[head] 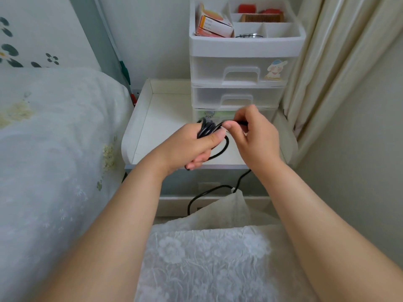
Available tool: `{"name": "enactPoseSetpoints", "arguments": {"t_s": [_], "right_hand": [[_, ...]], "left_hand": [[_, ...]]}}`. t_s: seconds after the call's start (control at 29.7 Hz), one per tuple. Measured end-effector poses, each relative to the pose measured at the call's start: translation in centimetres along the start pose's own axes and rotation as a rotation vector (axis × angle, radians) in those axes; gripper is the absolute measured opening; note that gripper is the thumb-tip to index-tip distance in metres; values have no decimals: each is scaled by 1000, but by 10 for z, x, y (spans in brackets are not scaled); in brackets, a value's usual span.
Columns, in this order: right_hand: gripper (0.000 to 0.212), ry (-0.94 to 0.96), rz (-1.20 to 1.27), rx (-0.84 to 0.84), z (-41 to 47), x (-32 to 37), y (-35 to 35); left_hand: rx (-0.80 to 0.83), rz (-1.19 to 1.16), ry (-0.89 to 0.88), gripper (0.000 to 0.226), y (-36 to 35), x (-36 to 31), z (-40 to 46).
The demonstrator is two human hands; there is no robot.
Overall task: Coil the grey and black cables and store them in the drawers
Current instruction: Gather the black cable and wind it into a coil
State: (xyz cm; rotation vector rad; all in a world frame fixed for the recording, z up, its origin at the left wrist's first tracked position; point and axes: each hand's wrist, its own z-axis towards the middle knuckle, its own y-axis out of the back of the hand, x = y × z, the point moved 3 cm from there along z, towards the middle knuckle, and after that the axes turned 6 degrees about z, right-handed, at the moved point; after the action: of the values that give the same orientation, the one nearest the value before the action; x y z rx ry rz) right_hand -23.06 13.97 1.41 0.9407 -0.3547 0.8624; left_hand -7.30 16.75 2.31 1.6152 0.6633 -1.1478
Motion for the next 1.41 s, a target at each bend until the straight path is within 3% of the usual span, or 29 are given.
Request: {"name": "enactPoseSetpoints", "arguments": {"t_s": [0.1, 0.24, 0.34, 0.51, 0.57, 0.67, 0.71, 0.84, 0.98, 1.04, 1.11, 1.18, 1.28, 1.41], "right_hand": [[53, -160, 143, 106, 6, -18, -7], [30, -254, 498, 221, 9, -30, -17], [38, -349, 668, 300, 11, -34, -21], [50, -633, 644, 816, -8, -50, -39], [44, -631, 530, 740, -8, -55, -44], [25, -536, 395, 374, -2, -58, -46], [18, -510, 377, 339, -3, -55, -49], [13, -431, 351, 549, -23, -39, -70], [24, -572, 512, 923, -47, -29, -82], [20, -556, 464, 864, -49, -28, -83], [12, -521, 450, 617, -41, -24, -77], [17, -488, 466, 430, -33, -16, -67], [21, -403, 395, 482, -34, 3, -60], [22, -163, 56, 517, -38, 32, -56]], "left_hand": [[43, -94, -29, 38, -4, -2, -5], [3, -271, 39, 52, -3, -3, -5], [-1, -524, 50, 56, 1, -4, -4], [-117, -997, 8, 63, 13, -4, 2], [-215, -1133, -11, 60, 18, -1, 4], [-375, -1315, -31, 49, 23, 2, 7], [-434, -1368, -32, 45, 25, 3, 7], [-716, -1504, -36, 34, 33, 10, 6], [-879, -1519, -80, 30, 44, 15, 2], [-935, -1508, -88, 30, 50, 16, 0], [-981, -1489, -111, 31, 56, 17, -2], [-1009, -1488, -135, 31, 62, 17, -4], [-1026, -1498, -145, 31, 69, 19, -7], [-1046, -1347, -137, 35, 70, 15, -9]]}}
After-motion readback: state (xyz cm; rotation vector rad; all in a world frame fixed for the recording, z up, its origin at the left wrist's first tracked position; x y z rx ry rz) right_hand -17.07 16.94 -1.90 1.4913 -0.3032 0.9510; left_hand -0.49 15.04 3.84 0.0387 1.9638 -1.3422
